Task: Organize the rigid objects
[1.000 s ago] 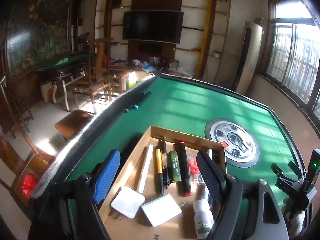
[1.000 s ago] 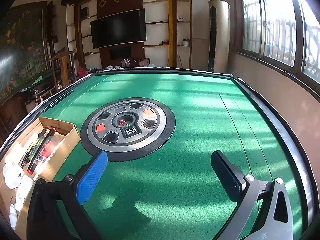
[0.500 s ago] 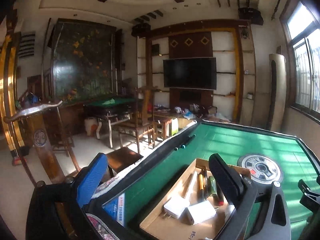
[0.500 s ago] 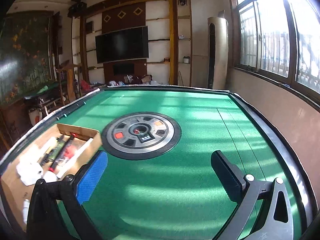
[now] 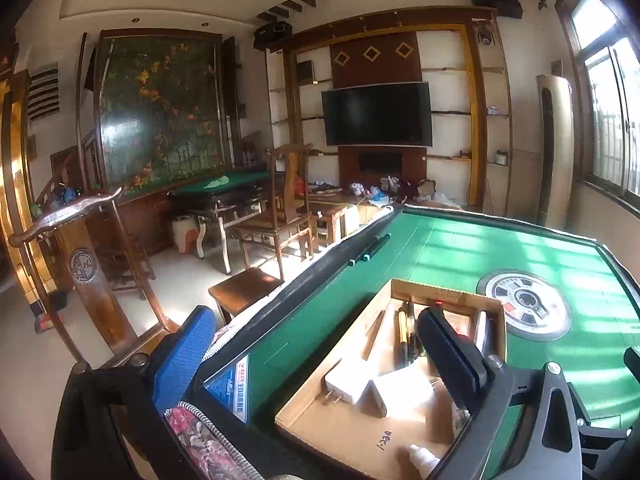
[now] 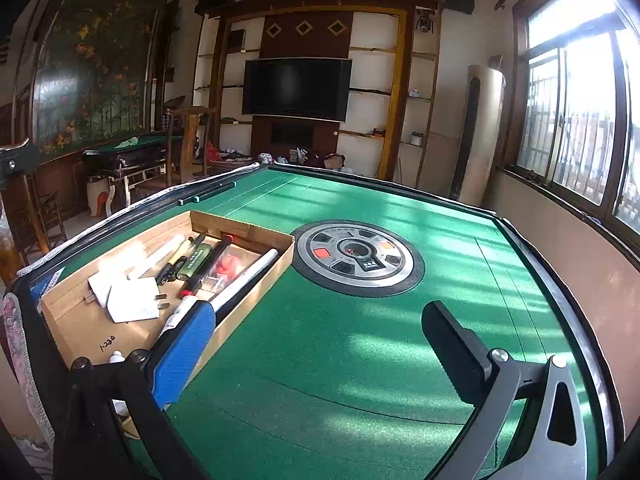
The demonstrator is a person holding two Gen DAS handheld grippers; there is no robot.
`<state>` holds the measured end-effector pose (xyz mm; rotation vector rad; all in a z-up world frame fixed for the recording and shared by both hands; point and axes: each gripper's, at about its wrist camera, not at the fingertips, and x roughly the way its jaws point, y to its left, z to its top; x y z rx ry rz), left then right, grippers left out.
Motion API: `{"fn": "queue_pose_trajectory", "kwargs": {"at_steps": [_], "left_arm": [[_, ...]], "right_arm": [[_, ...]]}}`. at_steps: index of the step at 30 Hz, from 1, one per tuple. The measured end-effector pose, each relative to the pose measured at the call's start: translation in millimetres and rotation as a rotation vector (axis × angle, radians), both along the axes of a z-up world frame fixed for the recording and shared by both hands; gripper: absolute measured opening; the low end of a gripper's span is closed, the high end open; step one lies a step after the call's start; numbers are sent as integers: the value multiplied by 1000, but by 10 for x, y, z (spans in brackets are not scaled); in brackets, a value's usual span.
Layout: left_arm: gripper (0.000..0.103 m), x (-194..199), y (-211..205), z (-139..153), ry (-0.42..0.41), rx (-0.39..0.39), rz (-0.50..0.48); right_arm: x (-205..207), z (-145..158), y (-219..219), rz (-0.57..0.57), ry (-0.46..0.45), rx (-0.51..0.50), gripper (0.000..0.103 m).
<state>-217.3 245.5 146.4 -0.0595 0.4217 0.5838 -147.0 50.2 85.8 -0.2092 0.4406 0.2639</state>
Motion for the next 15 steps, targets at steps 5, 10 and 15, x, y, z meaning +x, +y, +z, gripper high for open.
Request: {"fn": "queue_pose_trajectory", "kwargs": {"at_steps": [5,10,15], "left_arm": [[102,106,99,-188,67,-50,10],[102,155,198,-284,92,-86,24],[102,173,243,-335,95,-98,26]], "right_arm": [[-2,-39,145,51,0,-80,103],[64,-71,193,69,37,-77,103],[61,-81,306,101,44,-99,103]]}}
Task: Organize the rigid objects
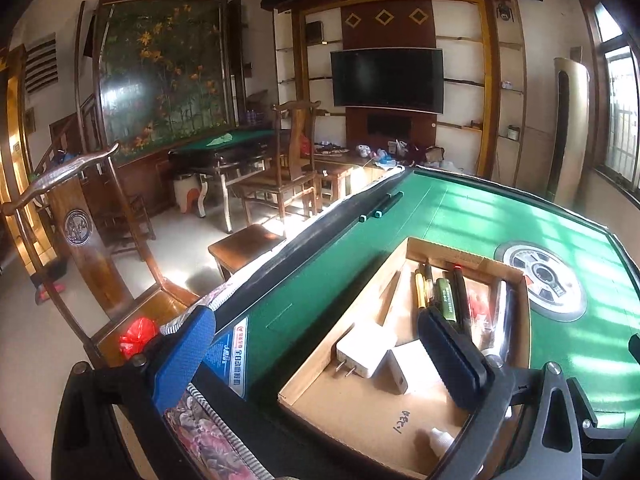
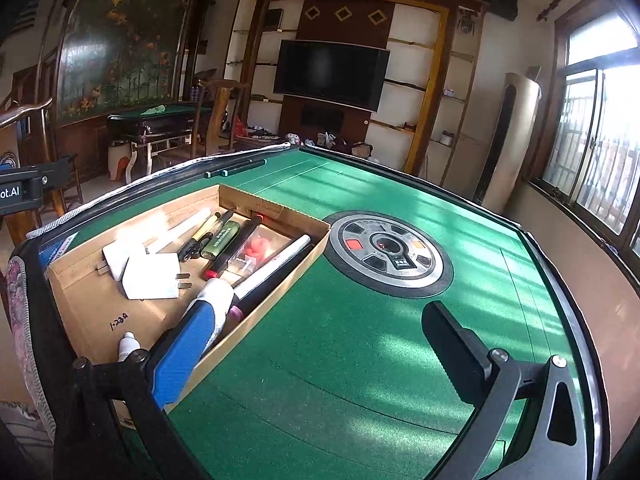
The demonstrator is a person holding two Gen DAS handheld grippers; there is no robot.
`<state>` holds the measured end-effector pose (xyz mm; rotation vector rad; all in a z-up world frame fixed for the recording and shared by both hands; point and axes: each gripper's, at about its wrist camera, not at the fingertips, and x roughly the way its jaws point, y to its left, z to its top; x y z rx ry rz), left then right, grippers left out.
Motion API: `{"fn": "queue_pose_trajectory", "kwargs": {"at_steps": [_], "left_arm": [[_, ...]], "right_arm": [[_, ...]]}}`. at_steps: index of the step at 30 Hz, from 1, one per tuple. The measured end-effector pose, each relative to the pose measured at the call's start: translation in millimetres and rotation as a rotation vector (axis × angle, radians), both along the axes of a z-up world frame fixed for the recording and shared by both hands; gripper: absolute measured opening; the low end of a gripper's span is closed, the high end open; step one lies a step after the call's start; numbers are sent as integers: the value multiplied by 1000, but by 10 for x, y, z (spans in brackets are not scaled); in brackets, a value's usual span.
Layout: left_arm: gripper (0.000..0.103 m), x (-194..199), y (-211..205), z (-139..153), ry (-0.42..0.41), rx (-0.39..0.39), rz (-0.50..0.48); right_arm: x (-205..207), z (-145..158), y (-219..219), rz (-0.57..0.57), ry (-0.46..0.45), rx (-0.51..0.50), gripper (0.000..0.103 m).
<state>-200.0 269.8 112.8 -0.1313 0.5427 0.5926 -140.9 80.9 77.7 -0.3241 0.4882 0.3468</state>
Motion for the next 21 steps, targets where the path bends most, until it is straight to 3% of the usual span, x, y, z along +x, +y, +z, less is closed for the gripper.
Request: {"fn": "queue_pose_trajectory", "kwargs": {"at_steps": [10,21], "left_arm": [[102,27,57,-114,12,-17,-4],[102,19,148,-173,7,-47,-13]], "right_arm": [[-70,107,377,104,-22,-40,103],[-112,-8,497,120,13,-46,103]]}}
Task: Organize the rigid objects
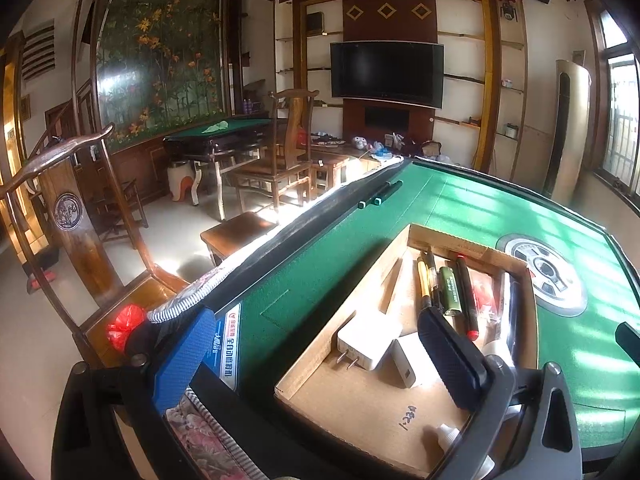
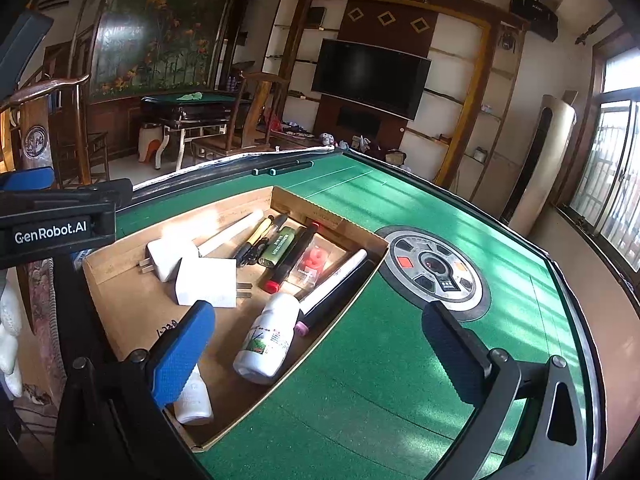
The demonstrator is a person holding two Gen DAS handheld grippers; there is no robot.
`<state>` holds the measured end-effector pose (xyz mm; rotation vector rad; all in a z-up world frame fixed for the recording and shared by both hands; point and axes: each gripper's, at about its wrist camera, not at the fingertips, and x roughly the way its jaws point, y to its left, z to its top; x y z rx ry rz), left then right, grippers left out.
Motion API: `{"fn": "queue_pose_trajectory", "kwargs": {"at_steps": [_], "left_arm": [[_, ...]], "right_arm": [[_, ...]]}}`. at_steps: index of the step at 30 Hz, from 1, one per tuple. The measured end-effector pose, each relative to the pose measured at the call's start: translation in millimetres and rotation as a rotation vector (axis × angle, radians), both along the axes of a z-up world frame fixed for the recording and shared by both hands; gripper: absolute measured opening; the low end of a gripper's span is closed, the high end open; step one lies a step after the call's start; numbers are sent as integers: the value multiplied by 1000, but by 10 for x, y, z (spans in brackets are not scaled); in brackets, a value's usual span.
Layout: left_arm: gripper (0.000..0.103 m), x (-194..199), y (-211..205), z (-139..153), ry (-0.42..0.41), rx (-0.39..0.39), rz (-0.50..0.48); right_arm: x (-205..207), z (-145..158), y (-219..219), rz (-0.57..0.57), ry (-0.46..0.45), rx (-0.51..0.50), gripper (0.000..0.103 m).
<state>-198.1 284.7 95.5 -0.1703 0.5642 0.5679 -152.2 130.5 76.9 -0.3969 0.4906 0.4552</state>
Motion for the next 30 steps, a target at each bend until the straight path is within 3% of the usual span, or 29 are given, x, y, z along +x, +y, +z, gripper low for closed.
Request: {"fn": "queue_pose_trajectory", "kwargs": {"at_steps": [4,7,10,15,21,30], "left_arm": [[102,-37,-14,27,-22,11,-14],[102,-123,-65,136,-121,1,-102],[102,-192,-69,230,-189,-7,-110],[102,-83,94,194,-159,-130,-124],[102,-59,227,72,-94,-131,-30],[102,-21,400,-62,-40,-205,-11]], "right_arm": [[-2,-8,6,1,2,3,103],[-24,-20,34,6,-3,-1,103],[-60,-13,73,11,-20,-8,103],[-74,-3,141,23,-30,-25,103],[-76,61,291,53,-46,-62,103],[-28,81,469,78,1,-62,103]]}}
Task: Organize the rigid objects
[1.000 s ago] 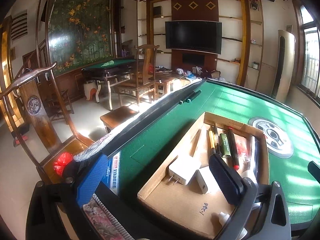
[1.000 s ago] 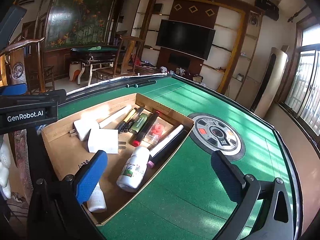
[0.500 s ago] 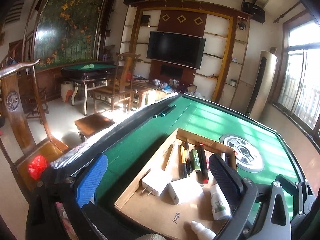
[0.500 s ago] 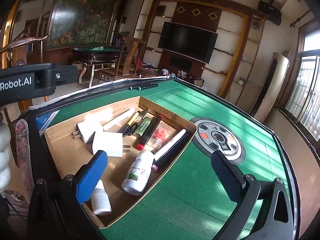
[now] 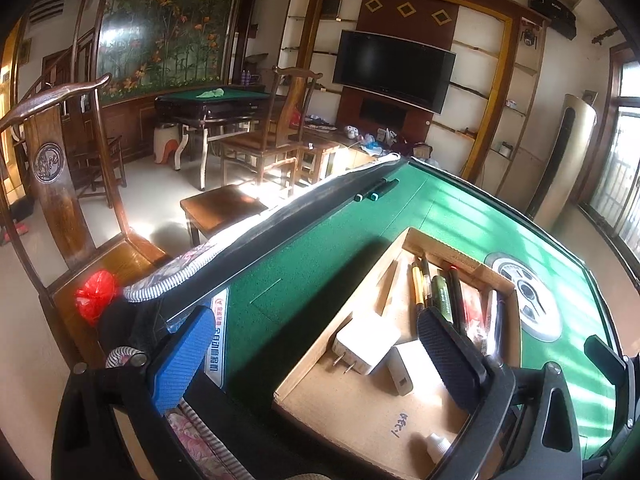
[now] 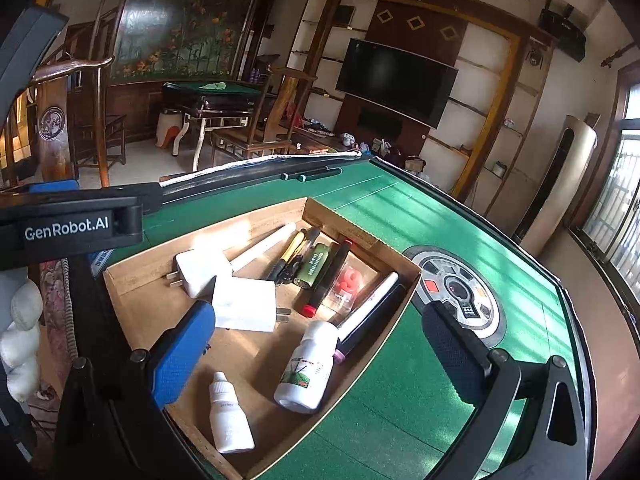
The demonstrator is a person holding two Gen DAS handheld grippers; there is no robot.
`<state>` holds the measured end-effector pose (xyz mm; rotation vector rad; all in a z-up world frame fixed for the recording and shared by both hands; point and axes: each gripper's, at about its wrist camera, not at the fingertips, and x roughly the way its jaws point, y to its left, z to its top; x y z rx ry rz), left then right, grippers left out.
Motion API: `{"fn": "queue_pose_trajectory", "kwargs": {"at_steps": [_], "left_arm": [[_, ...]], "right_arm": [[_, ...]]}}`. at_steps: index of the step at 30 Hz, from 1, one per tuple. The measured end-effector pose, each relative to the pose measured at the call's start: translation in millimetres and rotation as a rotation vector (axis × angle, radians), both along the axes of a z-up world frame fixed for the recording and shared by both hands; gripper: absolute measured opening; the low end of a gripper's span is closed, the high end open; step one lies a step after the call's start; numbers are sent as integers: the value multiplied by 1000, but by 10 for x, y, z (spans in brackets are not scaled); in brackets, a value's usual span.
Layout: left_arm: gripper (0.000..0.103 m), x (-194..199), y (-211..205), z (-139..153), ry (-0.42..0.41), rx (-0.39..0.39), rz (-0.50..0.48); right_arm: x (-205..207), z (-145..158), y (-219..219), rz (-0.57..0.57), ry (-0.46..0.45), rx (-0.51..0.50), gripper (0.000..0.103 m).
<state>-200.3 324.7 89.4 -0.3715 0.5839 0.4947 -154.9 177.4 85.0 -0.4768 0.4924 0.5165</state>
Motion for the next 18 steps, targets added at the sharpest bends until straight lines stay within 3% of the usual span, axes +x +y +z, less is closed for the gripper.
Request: {"fn": "queue_pose_trajectory", "kwargs": {"at_steps": [18], "left_arm": [[102,49,24,-91,79,-20,-1]], "right_arm": [[-40,-64,46,0,21,8,103]]}}
